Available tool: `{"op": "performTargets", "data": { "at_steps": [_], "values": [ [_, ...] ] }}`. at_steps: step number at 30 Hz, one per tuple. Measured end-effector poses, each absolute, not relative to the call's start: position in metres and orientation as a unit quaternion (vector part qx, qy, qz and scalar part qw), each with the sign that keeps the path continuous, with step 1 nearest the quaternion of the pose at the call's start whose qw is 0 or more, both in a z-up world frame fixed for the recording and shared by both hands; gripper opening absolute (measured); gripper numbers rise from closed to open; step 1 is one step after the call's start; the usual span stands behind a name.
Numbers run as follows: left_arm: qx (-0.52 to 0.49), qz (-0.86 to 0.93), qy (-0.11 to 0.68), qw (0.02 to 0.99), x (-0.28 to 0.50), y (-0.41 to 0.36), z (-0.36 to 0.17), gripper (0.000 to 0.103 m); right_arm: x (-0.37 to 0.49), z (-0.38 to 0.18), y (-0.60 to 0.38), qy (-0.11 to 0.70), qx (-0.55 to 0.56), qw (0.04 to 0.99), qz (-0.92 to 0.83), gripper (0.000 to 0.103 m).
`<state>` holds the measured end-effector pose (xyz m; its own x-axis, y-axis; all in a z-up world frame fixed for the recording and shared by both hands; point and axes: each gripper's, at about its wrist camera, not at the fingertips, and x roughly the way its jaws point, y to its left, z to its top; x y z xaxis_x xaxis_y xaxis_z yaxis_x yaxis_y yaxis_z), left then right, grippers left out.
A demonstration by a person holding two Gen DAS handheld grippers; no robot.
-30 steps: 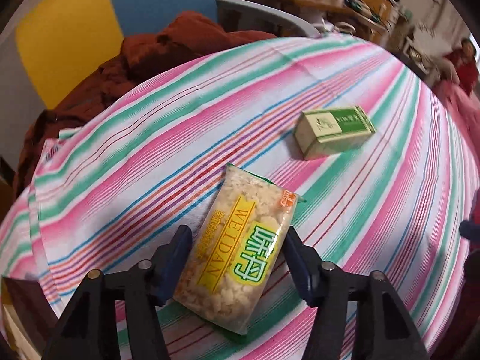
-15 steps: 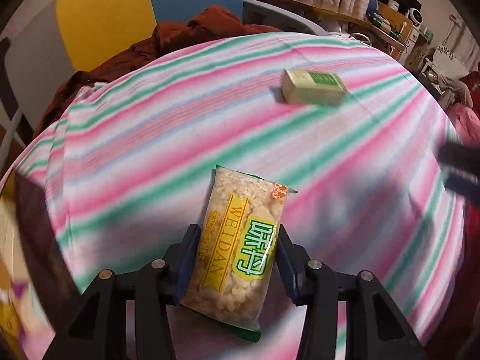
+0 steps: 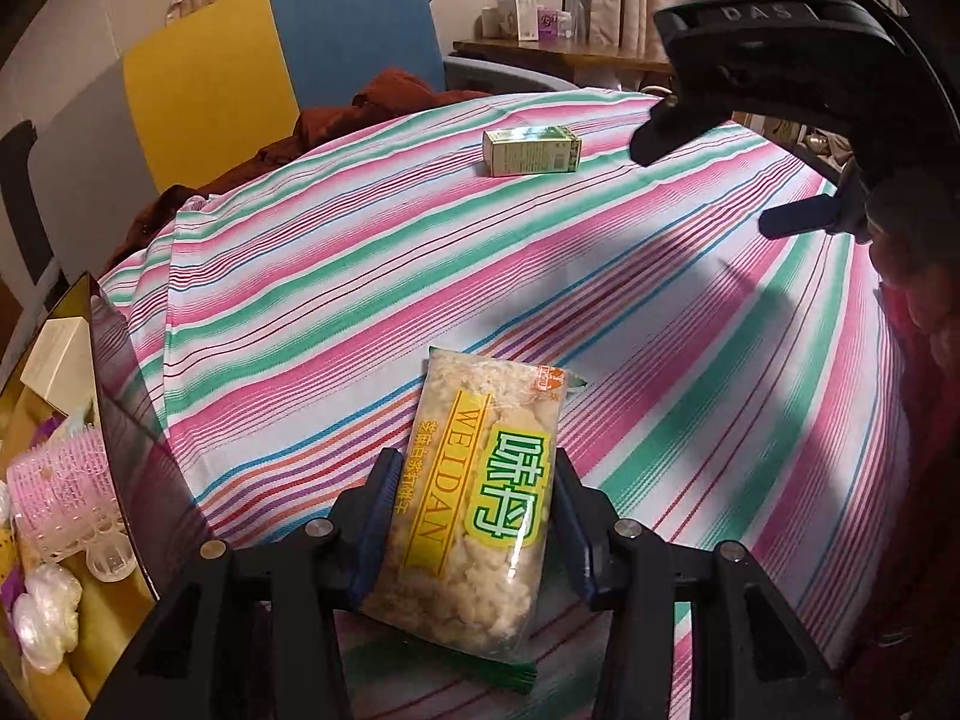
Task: Organize objects
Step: 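Grasp the green-and-white box with the right gripper while the left holds the pack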
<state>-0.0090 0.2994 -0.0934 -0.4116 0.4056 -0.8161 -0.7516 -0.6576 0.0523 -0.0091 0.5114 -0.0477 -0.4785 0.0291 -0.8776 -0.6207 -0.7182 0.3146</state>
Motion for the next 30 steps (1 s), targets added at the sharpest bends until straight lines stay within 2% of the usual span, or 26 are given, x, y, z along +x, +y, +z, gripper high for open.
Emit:
{"op": "performTargets", "data": {
  "at_steps": [4, 17, 18, 19, 20, 30],
  "values": [
    [-0.399, 0.817, 0.199, 0.364, -0.007, 0.295, -0.095, 0.048, -0.043, -0.037, 0.513, 0.25, -0.482, 0.207, 0.814, 0.103],
    [-0.39, 0.823, 0.184, 0.369, -0.007, 0.292, -0.099, 0.048, -0.157, -0.069, 0.54, 0.181, -0.512, 0.255, 0.8, 0.103],
    [-0.389, 0.824, 0.183, 0.37, -0.007, 0.292, -0.099, 0.048, -0.162, -0.073, 0.539, 0.174, -0.519, 0.25, 0.799, 0.098],
    [-0.389, 0.824, 0.183, 0.37, -0.007, 0.292, -0.1, 0.048, -0.164, -0.076, 0.538, 0.169, -0.524, 0.247, 0.797, 0.089],
    [-0.388, 0.824, 0.183, 0.37, -0.007, 0.292, -0.1, 0.048, -0.165, -0.077, 0.537, 0.165, -0.528, 0.244, 0.796, 0.073],
    [-0.381, 0.828, 0.182, 0.369, -0.007, 0.293, -0.102, 0.048, -0.074, -0.061, 0.498, 0.173, -0.543, 0.181, 0.801, 0.072]
  ]
}}
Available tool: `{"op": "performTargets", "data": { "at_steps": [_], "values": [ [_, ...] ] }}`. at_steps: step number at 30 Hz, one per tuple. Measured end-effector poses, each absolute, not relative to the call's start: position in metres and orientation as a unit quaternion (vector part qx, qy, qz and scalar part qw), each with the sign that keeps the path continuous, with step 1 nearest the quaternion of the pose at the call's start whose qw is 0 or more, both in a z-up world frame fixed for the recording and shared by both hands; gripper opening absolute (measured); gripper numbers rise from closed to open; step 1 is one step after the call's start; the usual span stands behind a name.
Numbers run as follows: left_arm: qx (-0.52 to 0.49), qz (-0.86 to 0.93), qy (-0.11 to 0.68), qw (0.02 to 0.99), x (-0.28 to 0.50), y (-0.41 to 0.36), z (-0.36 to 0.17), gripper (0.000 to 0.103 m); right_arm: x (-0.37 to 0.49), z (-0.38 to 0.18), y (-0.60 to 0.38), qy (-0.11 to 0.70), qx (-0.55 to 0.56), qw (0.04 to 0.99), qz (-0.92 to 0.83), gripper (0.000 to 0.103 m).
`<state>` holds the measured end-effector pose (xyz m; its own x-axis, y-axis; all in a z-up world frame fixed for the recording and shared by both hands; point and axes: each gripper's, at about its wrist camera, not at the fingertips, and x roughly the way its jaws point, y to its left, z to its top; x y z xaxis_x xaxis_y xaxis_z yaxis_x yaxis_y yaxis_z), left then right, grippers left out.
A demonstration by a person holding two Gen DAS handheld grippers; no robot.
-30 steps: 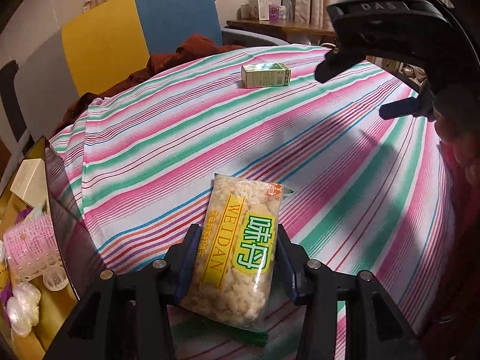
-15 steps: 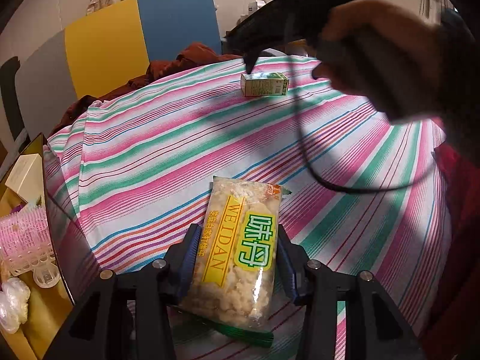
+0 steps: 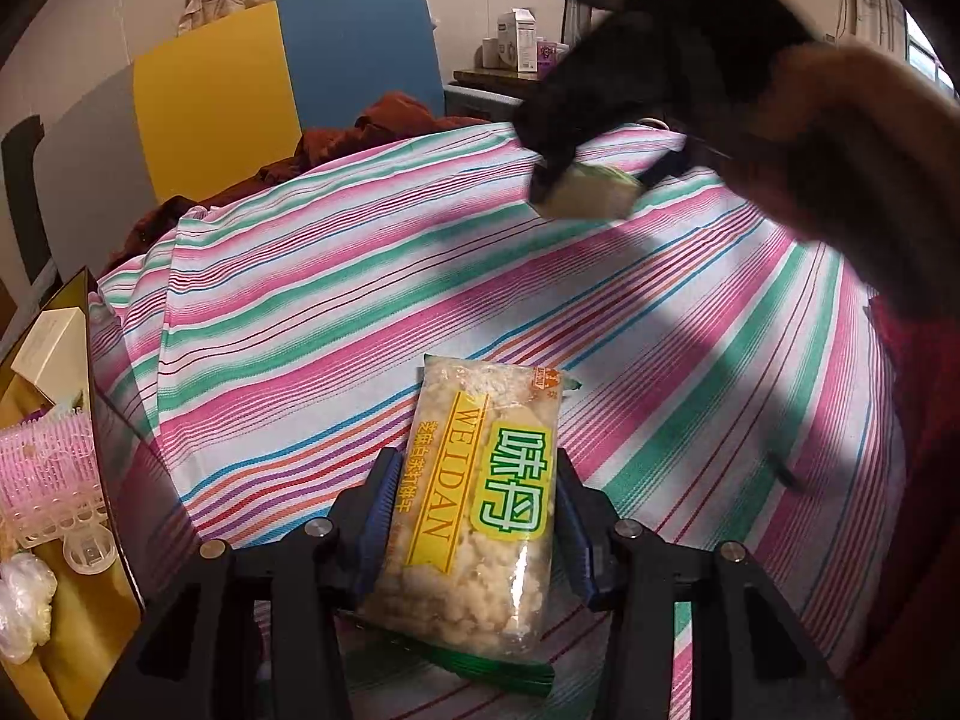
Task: Organize objects
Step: 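Grasp the green-and-white box with the right gripper while the left holds the pack, then carry pack and box over the gold tray and open both grippers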
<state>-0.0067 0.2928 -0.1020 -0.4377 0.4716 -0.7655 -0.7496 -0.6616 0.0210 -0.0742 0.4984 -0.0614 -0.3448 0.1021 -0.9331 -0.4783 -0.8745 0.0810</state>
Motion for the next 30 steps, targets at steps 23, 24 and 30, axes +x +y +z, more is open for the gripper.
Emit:
{"op": "performTargets", "data": {
  "at_steps": [23, 24, 30],
  "values": [
    [-0.375, 0.83, 0.207, 0.358, -0.003, 0.296, -0.099, 0.046, -0.039, -0.077, 0.467, 0.129, -0.546, 0.171, 0.81, 0.072],
    [-0.378, 0.829, 0.205, 0.357, -0.002, 0.294, -0.098, 0.046, -0.04, -0.077, 0.467, 0.126, -0.546, 0.17, 0.811, 0.072],
    [-0.356, 0.841, 0.19, 0.359, 0.011, 0.28, -0.067, 0.046, -0.04, -0.073, 0.466, 0.126, -0.533, 0.16, 0.821, 0.072]
  ]
}}
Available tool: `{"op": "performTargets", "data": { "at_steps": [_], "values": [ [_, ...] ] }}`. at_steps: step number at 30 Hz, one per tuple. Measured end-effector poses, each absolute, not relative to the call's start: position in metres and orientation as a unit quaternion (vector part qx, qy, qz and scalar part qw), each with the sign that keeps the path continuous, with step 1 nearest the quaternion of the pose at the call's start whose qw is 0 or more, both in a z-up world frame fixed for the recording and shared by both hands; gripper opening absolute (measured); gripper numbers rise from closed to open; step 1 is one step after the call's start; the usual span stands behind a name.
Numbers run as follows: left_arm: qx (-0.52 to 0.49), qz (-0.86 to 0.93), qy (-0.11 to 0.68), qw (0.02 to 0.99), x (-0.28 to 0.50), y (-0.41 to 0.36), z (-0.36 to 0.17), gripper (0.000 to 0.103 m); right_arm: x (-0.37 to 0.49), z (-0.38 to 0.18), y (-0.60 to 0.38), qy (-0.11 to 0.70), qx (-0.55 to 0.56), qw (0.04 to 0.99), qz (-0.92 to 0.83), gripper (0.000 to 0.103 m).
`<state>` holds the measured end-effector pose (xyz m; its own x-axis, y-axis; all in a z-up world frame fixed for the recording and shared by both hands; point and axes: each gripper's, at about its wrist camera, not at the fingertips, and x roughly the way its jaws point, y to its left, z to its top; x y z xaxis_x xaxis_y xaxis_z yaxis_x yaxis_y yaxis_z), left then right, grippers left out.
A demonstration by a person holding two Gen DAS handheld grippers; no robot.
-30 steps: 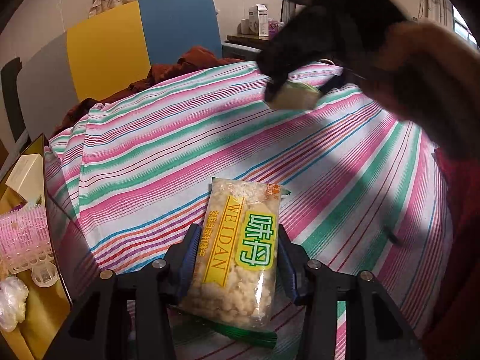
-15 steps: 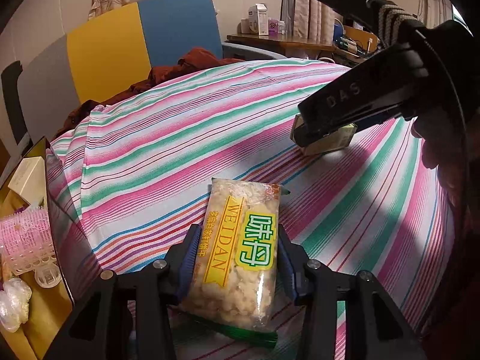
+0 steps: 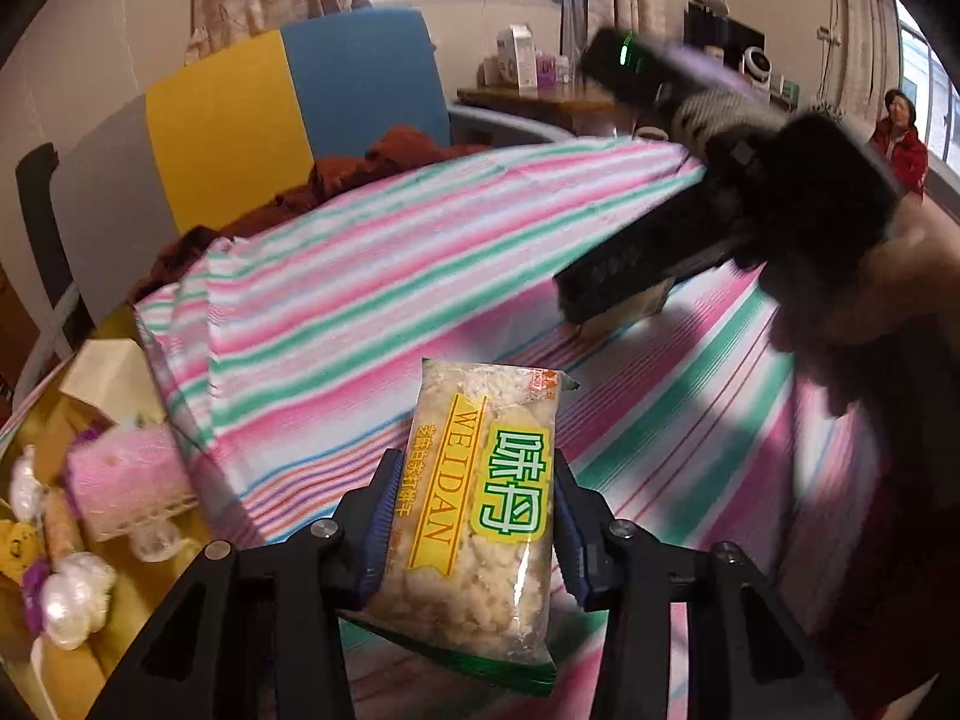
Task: Organize objects
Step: 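Carry pack and box over the gold tray and open both grippers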
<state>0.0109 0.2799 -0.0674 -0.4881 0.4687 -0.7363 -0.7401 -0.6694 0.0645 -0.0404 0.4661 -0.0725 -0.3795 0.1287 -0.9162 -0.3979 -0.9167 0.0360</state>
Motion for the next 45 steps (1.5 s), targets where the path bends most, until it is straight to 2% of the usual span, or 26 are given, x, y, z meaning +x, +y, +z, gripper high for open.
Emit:
{"op": "performTargets", "data": {
  "at_steps": [8, 19, 26, 31, 40, 45],
  "values": [
    [-0.327, 0.864, 0.152, 0.35, 0.025, 0.249, -0.019, 0.046, -0.043, -0.071, 0.453, 0.109, -0.531, 0.138, 0.829, 0.072],
    [-0.319, 0.895, 0.117, 0.288, 0.019, 0.189, 0.01, 0.046, -0.046, -0.071, 0.423, 0.07, -0.53, 0.096, 0.84, 0.072],
    [-0.324, 0.905, 0.093, 0.259, 0.011, 0.149, 0.011, 0.046, -0.045, -0.075, 0.402, 0.068, -0.544, 0.08, 0.832, 0.072],
    [-0.338, 0.909, 0.061, 0.238, 0.001, 0.117, 0.008, 0.046, -0.039, -0.052, 0.382, 0.094, -0.521, 0.061, 0.846, 0.072],
    [-0.362, 0.918, -0.017, 0.159, -0.022, 0.029, 0.002, 0.046, -0.025, 0.01, 0.298, 0.083, -0.44, -0.037, 0.894, 0.072],
    [-0.376, 0.917, -0.05, 0.121, -0.034, -0.009, -0.005, 0.046, -0.029, 0.015, 0.24, 0.065, -0.422, -0.1, 0.899, 0.072]
  ]
}}
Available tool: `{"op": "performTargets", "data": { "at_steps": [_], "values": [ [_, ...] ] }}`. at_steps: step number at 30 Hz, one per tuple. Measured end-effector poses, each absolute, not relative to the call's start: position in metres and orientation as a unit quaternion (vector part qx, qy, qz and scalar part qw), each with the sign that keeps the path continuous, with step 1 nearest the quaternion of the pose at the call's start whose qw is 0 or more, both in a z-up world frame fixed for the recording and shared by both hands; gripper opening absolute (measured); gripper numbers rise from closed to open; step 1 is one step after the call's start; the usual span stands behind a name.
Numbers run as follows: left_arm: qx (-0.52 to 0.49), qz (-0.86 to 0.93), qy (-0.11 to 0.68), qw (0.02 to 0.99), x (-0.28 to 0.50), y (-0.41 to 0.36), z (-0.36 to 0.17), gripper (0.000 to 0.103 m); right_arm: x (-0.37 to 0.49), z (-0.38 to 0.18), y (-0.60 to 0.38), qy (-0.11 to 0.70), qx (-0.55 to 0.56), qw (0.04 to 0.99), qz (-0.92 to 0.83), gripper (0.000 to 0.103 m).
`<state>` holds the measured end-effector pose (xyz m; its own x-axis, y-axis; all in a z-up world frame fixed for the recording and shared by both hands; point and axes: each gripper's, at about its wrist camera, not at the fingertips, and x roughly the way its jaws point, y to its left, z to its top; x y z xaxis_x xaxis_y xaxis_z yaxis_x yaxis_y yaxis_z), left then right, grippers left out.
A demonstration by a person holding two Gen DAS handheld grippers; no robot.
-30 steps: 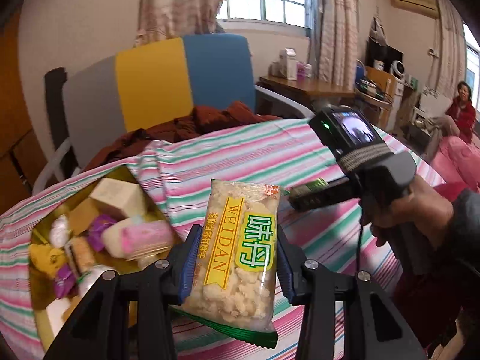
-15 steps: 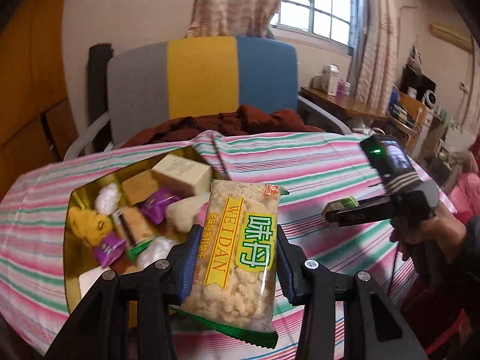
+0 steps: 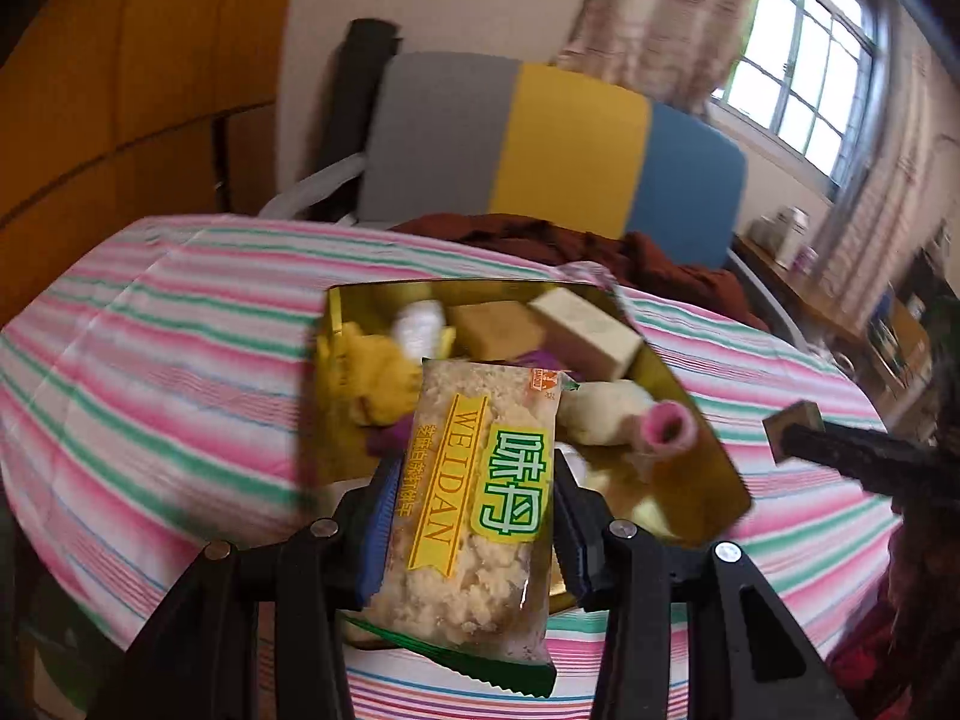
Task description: Organize objects
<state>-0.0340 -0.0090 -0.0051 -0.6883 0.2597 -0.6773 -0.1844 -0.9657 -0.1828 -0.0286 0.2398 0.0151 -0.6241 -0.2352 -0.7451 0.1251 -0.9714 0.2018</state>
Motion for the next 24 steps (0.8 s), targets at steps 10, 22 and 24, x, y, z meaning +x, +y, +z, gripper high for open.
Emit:
{"op": "performTargets", "data": {
  "at_steps": [10, 22, 24],
  "values": [
    [-0.367, 0.917, -0.071, 0.139, -0.065, 0.003, 0.003, 0.056, -0.046, -0.015, 0.188, -0.06, 0.45, 0.138, -0.88, 0.089],
    [-0.352, 0.932, -0.037, 0.084, -0.054, 0.007, 0.008, 0.079, -0.031, -0.001, 0.186, -0.034, 0.407, 0.076, -0.91, 0.102],
    [-0.351, 0.933, -0.029, 0.07, -0.045, 0.005, 0.01, 0.079, -0.028, 0.004, 0.181, -0.024, 0.395, 0.066, -0.916, 0.103]
  ]
}}
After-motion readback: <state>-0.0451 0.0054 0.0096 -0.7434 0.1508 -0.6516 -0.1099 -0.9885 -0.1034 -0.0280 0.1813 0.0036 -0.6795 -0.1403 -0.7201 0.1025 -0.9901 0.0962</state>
